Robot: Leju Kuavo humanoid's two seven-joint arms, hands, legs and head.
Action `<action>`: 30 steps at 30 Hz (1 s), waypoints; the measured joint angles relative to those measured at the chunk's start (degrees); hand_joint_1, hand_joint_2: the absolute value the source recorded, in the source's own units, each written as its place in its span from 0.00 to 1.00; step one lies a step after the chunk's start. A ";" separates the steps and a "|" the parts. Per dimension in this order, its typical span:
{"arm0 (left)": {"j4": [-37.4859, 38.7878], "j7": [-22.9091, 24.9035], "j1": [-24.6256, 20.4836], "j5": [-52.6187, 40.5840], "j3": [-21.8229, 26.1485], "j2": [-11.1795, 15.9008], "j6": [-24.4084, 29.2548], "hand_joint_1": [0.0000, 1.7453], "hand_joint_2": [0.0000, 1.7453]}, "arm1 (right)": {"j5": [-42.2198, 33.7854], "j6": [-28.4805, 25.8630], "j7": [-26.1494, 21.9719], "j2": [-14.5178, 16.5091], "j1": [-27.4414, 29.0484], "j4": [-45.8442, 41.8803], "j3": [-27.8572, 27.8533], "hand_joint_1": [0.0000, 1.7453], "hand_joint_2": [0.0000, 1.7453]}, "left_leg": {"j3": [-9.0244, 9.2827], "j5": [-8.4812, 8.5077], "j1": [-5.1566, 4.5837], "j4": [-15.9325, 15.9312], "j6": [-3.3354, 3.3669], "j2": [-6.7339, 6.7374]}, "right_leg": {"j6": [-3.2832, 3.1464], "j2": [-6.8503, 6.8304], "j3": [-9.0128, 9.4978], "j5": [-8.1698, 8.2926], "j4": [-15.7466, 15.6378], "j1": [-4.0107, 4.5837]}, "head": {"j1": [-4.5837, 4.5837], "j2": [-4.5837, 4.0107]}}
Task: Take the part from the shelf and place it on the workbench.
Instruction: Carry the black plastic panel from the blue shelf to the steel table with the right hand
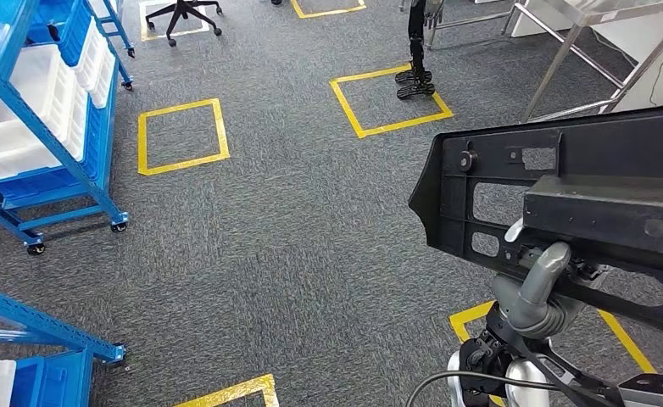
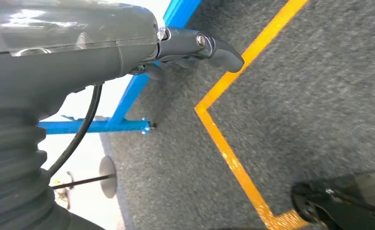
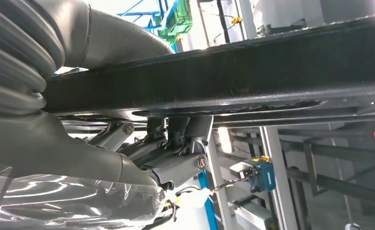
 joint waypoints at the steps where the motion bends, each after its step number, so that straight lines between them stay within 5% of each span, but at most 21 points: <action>1: 0.00 -0.09 -0.05 -0.15 -0.05 -0.07 0.30 0.00 1.00 | 0.08 -0.01 0.00 0.03 0.19 -0.24 -0.02 1.00 1.00 | 0.16 0.37 0.12 -0.55 0.28 0.74 | 0.25 -0.92 -0.54 -0.75 0.96 0.13 | 0.01 0.00; 4: 0.00 -0.28 -0.09 -0.47 -0.21 -0.22 0.87 0.00 1.00 | 0.32 -0.06 0.00 0.07 0.49 -0.65 0.05 1.00 1.00 | 0.18 0.90 0.17 -1.43 0.75 3.13 | 0.81 -5.85 -4.81 -6.10 10.16 0.19 | 0.02 0.00; 6: 0.01 -0.10 -0.05 -0.57 -0.24 -0.21 0.79 0.00 1.00 | 0.43 -0.32 0.00 0.08 0.75 -0.61 0.37 1.00 1.00 | 0.10 0.81 0.13 -1.36 0.71 4.83 | 1.37 -7.18 -6.91 -7.64 15.04 -0.30 | 0.02 0.00; 7: 0.02 0.08 -0.08 -0.69 -0.26 -0.21 0.74 0.00 1.00 | 0.47 -0.49 0.00 0.08 0.89 -0.61 0.56 1.00 1.00 | 0.09 0.72 0.19 -1.30 0.60 5.64 | 1.68 -7.60 -6.41 -6.82 14.42 -0.60 | 0.02 0.00; 9: 0.02 0.55 -0.18 -0.90 -0.30 -0.24 0.67 0.00 1.00 | 0.67 -0.68 0.00 0.09 1.21 -0.80 0.86 1.00 1.00 | 0.14 0.35 0.34 -0.88 0.14 7.00 | 2.18 -9.37 -2.45 -3.47 7.53 -1.11 | 0.01 0.00; 12: 0.01 1.27 -0.13 -1.02 -0.32 -0.22 0.68 0.00 1.00 | 1.12 -0.57 0.00 0.24 1.77 -1.54 1.11 1.00 1.00 | 0.21 -0.57 0.10 0.09 -1.01 8.45 | 1.44 -11.97 1.45 -1.83 0.25 -0.75 | 0.01 0.00; 14: 0.01 1.79 -0.07 -1.02 -0.32 -0.21 0.72 0.00 1.00 | 1.19 -0.44 0.00 0.36 2.33 -1.97 1.25 1.00 1.00 | 0.49 -0.89 0.11 0.19 -1.68 9.48 | 0.51 -10.80 1.32 -1.94 0.13 -0.50 | 0.00 0.00; 16: 0.00 2.05 -0.08 -1.02 -0.32 -0.20 0.79 0.00 1.00 | 1.20 -0.37 0.00 0.46 2.71 -2.37 1.33 1.00 1.00 | 0.22 -2.07 0.45 1.44 -2.32 8.21 | -0.22 -9.53 1.33 -1.73 -0.09 -0.60 | 0.00 0.00; 19: 0.02 2.07 0.13 -1.01 -0.32 -0.19 0.84 0.00 1.00 | 1.20 -0.35 0.00 0.56 2.87 -2.65 1.73 1.00 1.00 | -4.15 -7.37 0.71 11.13 -2.75 4.10 | -1.01 -7.60 1.27 -1.49 -0.21 -0.64 | -0.01 0.00; 21: 0.02 2.08 0.35 -1.01 -0.32 -0.18 0.84 0.00 1.00 | 1.21 -0.34 0.00 0.56 3.03 -2.65 1.91 1.00 1.00 | -7.21 -9.05 0.69 17.13 -2.70 3.49 | -1.16 -5.98 1.24 -1.46 -0.13 -0.42 | -0.01 0.00; 23: 0.02 2.15 0.43 -1.01 -0.32 -0.16 0.84 0.00 1.00 | 1.20 -0.34 0.00 0.56 3.15 -2.65 1.95 1.00 1.00 | -6.52 -6.19 0.67 14.67 -2.31 3.04 | -1.17 -4.27 1.35 -1.46 -0.03 -0.29 | -0.01 0.00; 26: 0.02 2.47 0.37 -0.94 -0.32 -0.14 0.86 0.00 1.00 | 1.14 -0.38 0.00 0.56 3.16 -2.62 2.14 1.00 1.00 | -1.79 -0.82 0.70 3.37 -1.39 -0.58 | -0.81 -2.01 1.34 -1.40 0.12 -0.28 | 0.00 0.00; 28: 0.02 2.59 0.26 -0.85 -0.32 -0.14 0.90 0.00 1.00 | 1.07 -0.73 0.00 0.56 3.17 -2.57 2.28 1.00 1.00 | -0.82 -0.58 0.54 1.00 -1.02 -1.88 | -0.09 -0.78 0.98 -1.18 0.12 -0.53 | 0.00 0.00; 30: 0.02 2.66 0.11 -0.80 -0.31 -0.20 0.98 0.00 1.00 | 0.99 -1.81 0.00 0.53 3.20 -2.56 2.33 1.00 1.00 | -0.51 -0.17 0.53 0.35 -0.51 -0.64 | 0.70 -0.48 0.67 -1.01 0.06 -0.70 | 0.00 0.00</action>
